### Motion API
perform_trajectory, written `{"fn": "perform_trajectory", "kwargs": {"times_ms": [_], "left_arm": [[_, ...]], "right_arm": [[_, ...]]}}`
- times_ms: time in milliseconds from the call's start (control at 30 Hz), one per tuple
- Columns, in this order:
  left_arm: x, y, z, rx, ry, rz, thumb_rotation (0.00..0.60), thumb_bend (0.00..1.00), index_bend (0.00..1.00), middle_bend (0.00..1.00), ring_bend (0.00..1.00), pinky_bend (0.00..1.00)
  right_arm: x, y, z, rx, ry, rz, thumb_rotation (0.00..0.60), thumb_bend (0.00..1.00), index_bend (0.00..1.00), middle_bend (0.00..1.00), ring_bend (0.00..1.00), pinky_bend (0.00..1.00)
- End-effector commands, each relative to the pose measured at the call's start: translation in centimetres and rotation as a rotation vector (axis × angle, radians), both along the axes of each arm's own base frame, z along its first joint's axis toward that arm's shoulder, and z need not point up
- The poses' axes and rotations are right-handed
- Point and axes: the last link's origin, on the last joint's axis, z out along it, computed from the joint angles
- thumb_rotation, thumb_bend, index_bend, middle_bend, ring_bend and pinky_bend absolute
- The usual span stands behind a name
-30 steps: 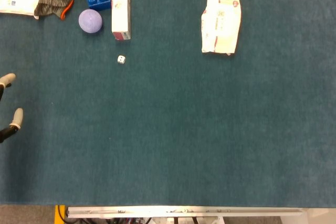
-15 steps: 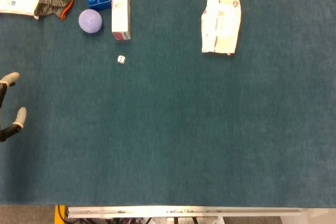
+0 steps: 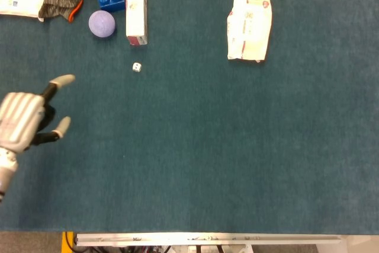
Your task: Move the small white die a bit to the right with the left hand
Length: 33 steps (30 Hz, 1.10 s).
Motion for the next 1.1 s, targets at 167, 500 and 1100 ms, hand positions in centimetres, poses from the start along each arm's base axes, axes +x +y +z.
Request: {"fn": "perform_trajectory", "kwargs": {"times_ms": [167, 500, 1100], "left_arm": [[2.7, 4.6, -2.2, -0.238, 0.025, -0.017, 0.600, 0.62, 0.07, 1.00, 1.00, 1.00], [4.9, 8.4, -5.4, -0.341, 0.039, -0.010, 0.535, 0.73, 0.04, 1.00, 1.00, 1.00], [6.5, 13.5, -10.5, -0.372, 0.123, 0.051, 0.504, 0.73, 0.03, 1.00, 1.00, 1.00]], "right_arm": [[-0.1, 0.2, 0.1, -0.004, 0.001, -0.012, 0.600, 0.41, 0.30, 0.44, 0.38, 0.32], [-0.1, 0.0, -0.1, 0.007, 0.004, -0.014, 0.600, 0.41, 0.30, 0.44, 0.38, 0.32], [-1.0, 0.2, -0.3, 0.017, 0.000, -0.037, 0.600, 0.41, 0.30, 0.44, 0.38, 0.32]]}}
